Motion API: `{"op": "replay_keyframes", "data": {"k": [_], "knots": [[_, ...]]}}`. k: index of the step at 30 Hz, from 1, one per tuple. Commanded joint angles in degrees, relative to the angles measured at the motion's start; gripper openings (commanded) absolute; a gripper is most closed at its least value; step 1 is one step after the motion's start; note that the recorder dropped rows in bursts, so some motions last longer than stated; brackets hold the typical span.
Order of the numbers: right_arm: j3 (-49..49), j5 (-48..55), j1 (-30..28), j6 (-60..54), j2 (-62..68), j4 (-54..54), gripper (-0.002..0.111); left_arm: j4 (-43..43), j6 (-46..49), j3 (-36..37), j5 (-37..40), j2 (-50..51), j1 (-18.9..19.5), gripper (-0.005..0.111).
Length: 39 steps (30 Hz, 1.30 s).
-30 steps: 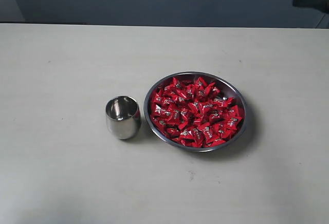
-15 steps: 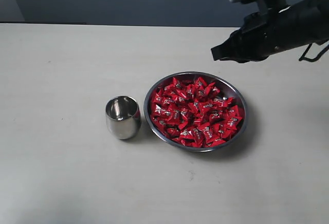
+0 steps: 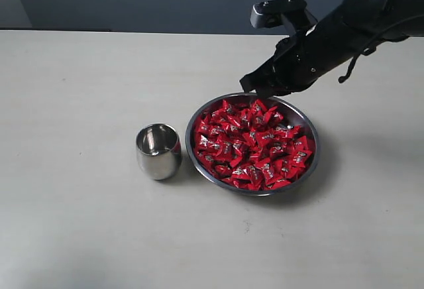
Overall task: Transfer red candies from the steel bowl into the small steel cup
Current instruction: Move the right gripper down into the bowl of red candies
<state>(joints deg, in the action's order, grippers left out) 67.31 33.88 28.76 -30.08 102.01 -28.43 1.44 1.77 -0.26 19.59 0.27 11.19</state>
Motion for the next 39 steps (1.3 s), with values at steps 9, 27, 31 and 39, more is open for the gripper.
{"op": "replay_keyframes", "data": {"k": [9,27,31,39], "knots": [[2.72,-0.15,4.95,3.73,2.99,5.87,0.03,0.11,-0.08,0.26,-0.45,-0.27,-0.47,0.0],[21.94,16.16,7.03,32.37,16.19,31.47,0.034,0.11,-0.08,0.26,-0.45,-0.27,-0.47,0.0],[22.1,16.52,8.26,33.1,17.76,31.88,0.034,0.11,-0.08,0.26,-0.45,-0.27,-0.47,0.0],[22.1,17.11,10.86,36.6,20.04,38.14,0.034,0.11,-0.08,0.26,-0.45,-0.27,-0.47,0.0]]}}
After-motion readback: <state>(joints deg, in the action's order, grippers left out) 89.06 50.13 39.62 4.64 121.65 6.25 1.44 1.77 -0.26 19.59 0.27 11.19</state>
